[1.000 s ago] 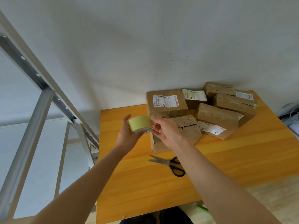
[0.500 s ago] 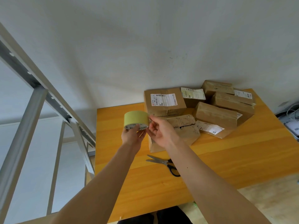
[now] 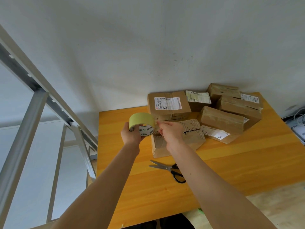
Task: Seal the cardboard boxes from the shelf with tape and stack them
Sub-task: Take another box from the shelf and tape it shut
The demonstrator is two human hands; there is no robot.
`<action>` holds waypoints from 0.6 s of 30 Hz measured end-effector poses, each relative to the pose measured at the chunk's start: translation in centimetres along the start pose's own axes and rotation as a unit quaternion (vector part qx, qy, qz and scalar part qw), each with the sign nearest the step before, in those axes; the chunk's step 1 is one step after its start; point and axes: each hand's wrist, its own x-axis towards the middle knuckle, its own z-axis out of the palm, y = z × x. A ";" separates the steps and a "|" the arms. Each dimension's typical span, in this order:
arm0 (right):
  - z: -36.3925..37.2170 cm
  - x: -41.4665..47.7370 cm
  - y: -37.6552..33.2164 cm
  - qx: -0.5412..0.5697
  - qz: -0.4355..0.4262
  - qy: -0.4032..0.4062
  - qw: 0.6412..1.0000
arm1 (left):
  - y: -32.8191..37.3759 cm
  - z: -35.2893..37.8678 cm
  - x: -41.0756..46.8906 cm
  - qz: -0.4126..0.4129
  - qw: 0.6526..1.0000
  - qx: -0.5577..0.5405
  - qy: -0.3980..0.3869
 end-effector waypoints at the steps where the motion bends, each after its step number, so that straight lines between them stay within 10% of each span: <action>1: 0.0 0.1 0.0 -0.005 -0.006 0.008 1.000 | 0.2 -0.2 0.2 0.017 1.000 0.025 -0.005; 10: -1.9 1.5 -1.5 0.027 -0.010 0.054 0.998 | 1.4 -4.1 3.3 0.193 0.902 0.385 -0.012; 18: -3.0 2.5 -1.4 0.011 0.013 0.052 0.998 | 0.7 -3.8 2.6 0.170 0.910 0.378 -0.032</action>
